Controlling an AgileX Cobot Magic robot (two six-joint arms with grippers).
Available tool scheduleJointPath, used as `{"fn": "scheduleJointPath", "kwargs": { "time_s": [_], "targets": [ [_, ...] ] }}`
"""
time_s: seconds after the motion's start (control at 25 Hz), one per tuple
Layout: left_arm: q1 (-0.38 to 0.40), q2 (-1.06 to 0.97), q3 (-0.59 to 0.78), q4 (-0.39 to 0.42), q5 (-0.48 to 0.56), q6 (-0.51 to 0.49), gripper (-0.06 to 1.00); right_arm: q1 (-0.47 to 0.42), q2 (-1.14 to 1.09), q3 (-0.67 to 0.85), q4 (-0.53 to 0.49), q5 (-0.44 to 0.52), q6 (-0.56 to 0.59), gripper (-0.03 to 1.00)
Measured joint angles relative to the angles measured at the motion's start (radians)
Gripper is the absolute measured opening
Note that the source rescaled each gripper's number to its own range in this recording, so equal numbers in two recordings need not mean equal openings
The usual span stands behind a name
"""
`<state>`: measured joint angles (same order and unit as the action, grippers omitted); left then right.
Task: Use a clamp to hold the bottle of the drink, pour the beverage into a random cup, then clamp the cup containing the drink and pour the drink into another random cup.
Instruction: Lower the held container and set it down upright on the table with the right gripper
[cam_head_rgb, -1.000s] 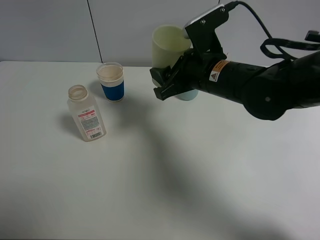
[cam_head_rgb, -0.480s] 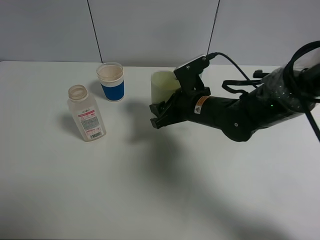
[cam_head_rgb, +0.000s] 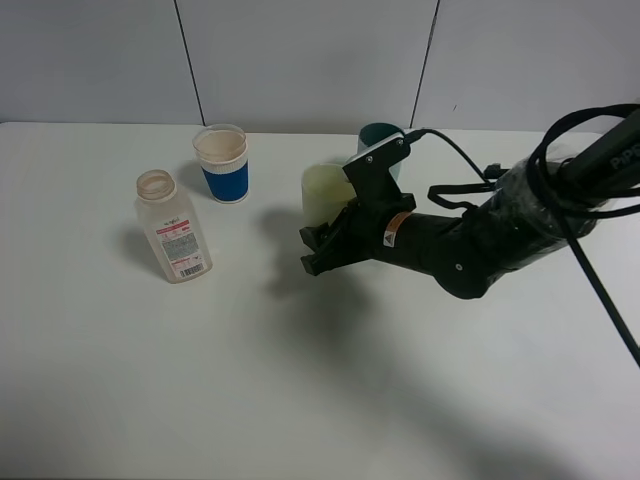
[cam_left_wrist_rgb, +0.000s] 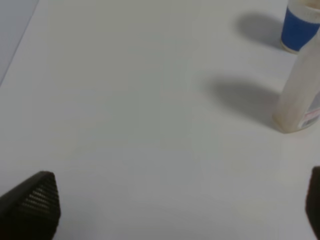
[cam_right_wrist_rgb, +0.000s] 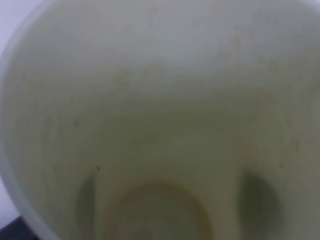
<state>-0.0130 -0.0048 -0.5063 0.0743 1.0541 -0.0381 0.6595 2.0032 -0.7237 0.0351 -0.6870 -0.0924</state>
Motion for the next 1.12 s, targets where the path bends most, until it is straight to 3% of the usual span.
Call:
{"fn": "scheduleJointPath", "kwargs": {
  "time_s": [0.44, 1.12],
  "targets": [
    [0.0, 0.0, 0.0, 0.0, 0.0, 0.0, 1.0, 0.0, 0.0, 0.0, 0.0, -0.031, -0.062, 0.0],
    [0.0, 0.0, 0.0, 0.0, 0.0, 0.0, 1.0, 0.0, 0.081, 0.0, -0.002, -0.124, -0.06, 0.0]
  ]
}}
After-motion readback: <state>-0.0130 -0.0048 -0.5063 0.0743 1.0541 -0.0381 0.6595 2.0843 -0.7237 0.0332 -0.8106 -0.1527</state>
